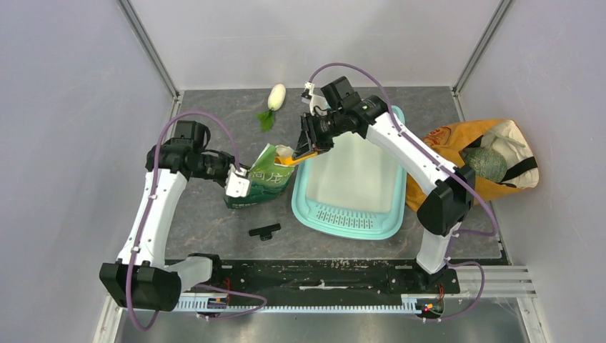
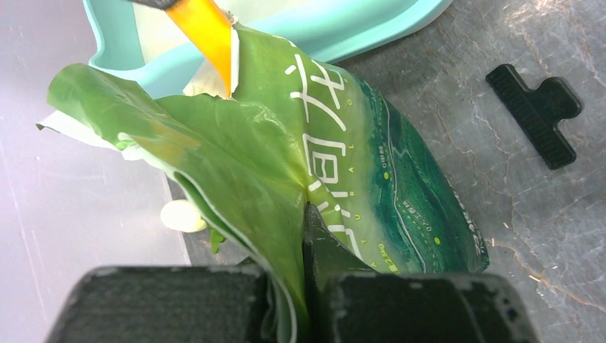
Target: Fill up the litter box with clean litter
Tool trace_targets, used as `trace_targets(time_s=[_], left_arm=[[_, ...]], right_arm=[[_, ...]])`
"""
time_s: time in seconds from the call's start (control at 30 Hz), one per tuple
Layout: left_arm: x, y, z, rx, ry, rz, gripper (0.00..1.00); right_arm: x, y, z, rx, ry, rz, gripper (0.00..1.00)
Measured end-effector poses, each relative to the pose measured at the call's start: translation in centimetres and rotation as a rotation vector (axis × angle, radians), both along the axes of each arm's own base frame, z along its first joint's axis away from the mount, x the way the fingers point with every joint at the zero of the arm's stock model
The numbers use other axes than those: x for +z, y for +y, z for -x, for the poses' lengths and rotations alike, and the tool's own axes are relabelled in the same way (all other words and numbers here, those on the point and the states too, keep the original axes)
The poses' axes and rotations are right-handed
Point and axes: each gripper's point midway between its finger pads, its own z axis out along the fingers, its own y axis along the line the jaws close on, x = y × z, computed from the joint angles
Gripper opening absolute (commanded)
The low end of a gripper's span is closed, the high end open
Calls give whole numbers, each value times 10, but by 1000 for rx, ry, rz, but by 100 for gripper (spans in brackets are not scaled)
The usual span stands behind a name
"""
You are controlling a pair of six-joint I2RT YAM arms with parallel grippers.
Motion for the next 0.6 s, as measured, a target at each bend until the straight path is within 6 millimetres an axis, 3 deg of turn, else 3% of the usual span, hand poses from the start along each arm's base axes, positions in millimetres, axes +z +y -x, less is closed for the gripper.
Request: trace_targets(time_s=[0.17,0.33,0.6], left_arm=[[1,-3,1,-27,-59,-5,2],[2,-9,0,-66,-100,-12,2],[0,-9,-4,-75,-127,-39,2]], right_arm=[[-20,10,0,-7,31,47,0],[-52,21,-3,-18,91,101,0],[-61,40,-7,-5,157,66,0]])
